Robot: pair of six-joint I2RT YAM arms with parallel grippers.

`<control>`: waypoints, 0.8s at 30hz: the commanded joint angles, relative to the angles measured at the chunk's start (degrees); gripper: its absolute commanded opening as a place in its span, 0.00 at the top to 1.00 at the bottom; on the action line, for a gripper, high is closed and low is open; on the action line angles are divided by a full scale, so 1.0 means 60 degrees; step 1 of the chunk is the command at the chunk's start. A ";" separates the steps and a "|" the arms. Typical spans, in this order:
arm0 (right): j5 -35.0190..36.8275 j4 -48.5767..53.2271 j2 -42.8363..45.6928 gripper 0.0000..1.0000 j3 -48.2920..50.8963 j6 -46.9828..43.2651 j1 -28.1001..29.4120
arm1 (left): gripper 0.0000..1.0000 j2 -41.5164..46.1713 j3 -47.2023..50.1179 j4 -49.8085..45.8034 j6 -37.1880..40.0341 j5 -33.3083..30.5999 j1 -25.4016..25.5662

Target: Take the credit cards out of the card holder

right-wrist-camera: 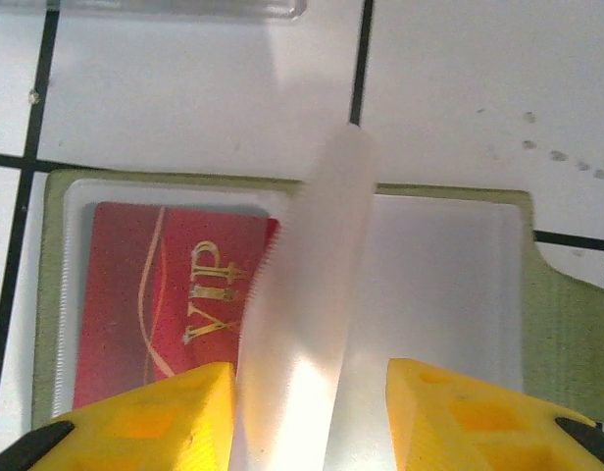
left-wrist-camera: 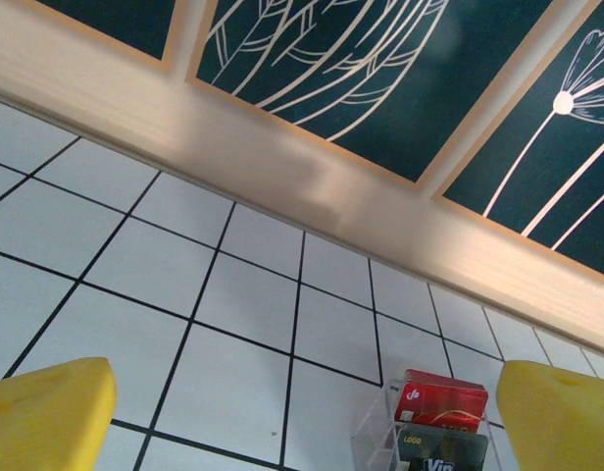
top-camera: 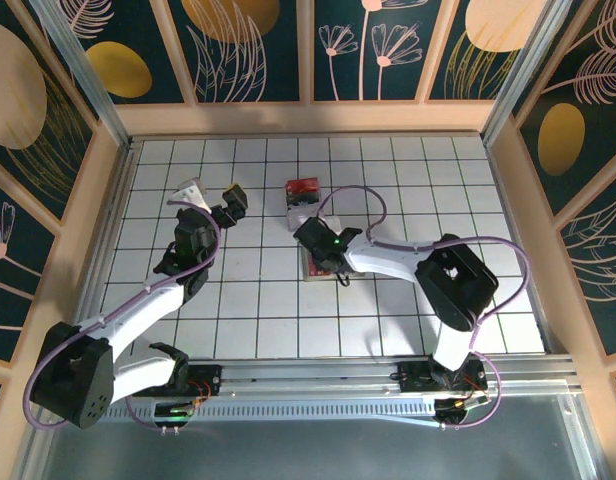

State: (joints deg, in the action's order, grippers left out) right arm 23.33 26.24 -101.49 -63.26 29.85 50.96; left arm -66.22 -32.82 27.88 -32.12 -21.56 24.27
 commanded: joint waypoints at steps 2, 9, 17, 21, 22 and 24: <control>0.0378 0.0135 0.0566 0.55 0.0481 0.0354 -0.0294 | 0.01 0.0238 -0.0005 0.0151 0.0210 -0.0129 -0.0017; -0.0050 -0.0327 0.0942 0.55 0.1274 0.0475 -0.0797 | 0.01 0.0269 -0.0053 0.0085 0.0417 0.0121 -0.0017; -0.0399 -0.0709 0.1581 0.59 0.1931 0.0626 -0.1389 | 0.01 0.0167 -0.0118 -0.0321 0.0960 0.0740 0.0017; -0.0574 -0.0777 0.2020 0.60 0.2178 0.0767 -0.1704 | 0.01 0.0073 -0.0282 -0.0983 0.1468 0.0063 0.0705; -0.0619 -0.0805 0.2139 0.61 0.2234 0.0782 -0.1779 | 0.01 -0.0020 -0.0394 -0.1166 0.1666 -0.0265 0.1032; -0.0716 -0.0842 0.2337 0.61 0.2282 0.0810 -0.1940 | 0.01 -0.0294 -0.0635 -0.1621 0.1764 -0.0684 0.1509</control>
State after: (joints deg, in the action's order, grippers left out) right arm 19.64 22.26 -89.89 -50.52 33.01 40.36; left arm -66.46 -33.74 22.41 -24.73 -21.58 30.39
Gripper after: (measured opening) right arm 0.392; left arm 0.988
